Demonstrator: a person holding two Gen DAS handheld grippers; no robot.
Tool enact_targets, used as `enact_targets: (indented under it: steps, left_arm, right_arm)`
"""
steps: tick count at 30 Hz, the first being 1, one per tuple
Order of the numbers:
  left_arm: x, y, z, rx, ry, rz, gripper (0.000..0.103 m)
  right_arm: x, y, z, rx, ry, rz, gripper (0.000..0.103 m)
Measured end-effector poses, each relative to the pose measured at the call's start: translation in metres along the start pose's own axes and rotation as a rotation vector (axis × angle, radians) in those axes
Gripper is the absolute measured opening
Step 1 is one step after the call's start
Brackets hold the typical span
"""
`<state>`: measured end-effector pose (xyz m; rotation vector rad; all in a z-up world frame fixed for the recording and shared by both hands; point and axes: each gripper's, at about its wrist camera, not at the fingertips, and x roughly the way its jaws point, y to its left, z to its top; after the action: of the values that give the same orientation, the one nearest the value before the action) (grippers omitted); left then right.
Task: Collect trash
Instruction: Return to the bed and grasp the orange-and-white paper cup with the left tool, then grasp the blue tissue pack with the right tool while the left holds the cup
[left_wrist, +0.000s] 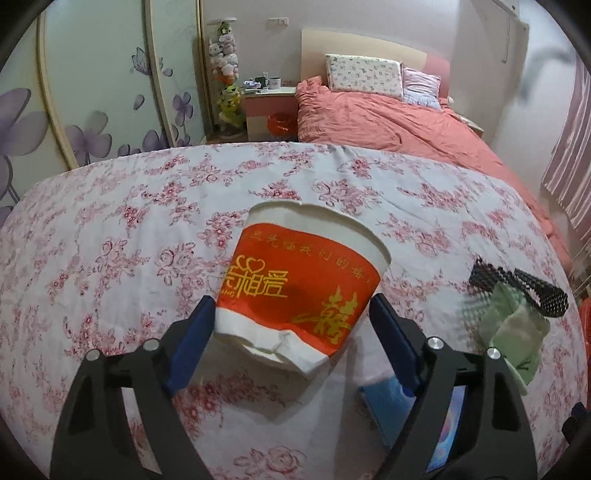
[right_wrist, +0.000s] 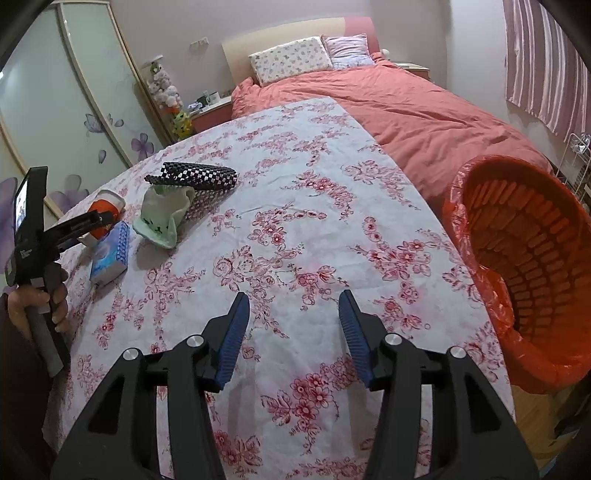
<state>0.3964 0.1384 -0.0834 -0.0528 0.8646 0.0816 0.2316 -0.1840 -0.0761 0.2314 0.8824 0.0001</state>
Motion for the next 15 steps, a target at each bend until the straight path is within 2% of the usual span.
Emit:
enact_targets:
  steps: [4, 5, 9, 15]
  left_arm:
    - [0.004, 0.002, 0.005, 0.0, -0.004, -0.002, 0.083]
    - [0.005, 0.003, 0.006, 0.002, -0.003, -0.004, 0.077]
    - [0.005, 0.007, 0.008, -0.003, -0.004, -0.004, 0.076]
    - [-0.012, 0.027, -0.01, 0.012, 0.001, 0.034, 0.076]
  right_arm:
    - [0.002, 0.003, 0.0, -0.009, 0.008, 0.0, 0.051]
    - [0.002, 0.004, 0.0, -0.011, 0.01, 0.001, 0.051]
    - [0.003, 0.009, 0.001, -0.017, 0.014, 0.002, 0.051]
    - [0.006, 0.021, 0.001, -0.034, 0.022, 0.022, 0.051]
